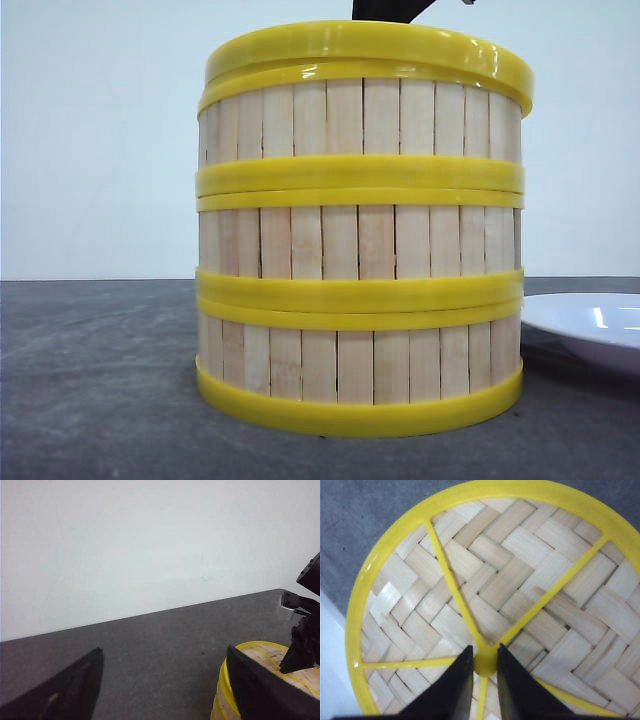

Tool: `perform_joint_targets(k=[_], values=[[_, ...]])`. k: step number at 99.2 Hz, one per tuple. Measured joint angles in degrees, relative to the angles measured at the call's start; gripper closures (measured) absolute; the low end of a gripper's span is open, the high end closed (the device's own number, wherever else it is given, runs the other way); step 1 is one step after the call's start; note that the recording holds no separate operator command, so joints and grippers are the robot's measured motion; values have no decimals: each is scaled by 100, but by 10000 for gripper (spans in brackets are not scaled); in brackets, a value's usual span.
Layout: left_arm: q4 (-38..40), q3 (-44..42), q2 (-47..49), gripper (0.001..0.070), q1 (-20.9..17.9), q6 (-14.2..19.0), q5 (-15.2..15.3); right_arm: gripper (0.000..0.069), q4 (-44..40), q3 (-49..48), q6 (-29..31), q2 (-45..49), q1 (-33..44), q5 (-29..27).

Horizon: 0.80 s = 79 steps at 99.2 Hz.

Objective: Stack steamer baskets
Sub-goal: 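Lower the lid flat onto the top basket rim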

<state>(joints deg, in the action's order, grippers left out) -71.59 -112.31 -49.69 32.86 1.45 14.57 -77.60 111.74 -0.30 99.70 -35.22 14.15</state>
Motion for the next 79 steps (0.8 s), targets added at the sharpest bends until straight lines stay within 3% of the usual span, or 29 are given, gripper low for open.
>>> perform_joint_targets(k=[79], values=[[-4, 0, 0, 249, 0, 0, 0, 643, 0, 114, -39, 52, -227, -111]])
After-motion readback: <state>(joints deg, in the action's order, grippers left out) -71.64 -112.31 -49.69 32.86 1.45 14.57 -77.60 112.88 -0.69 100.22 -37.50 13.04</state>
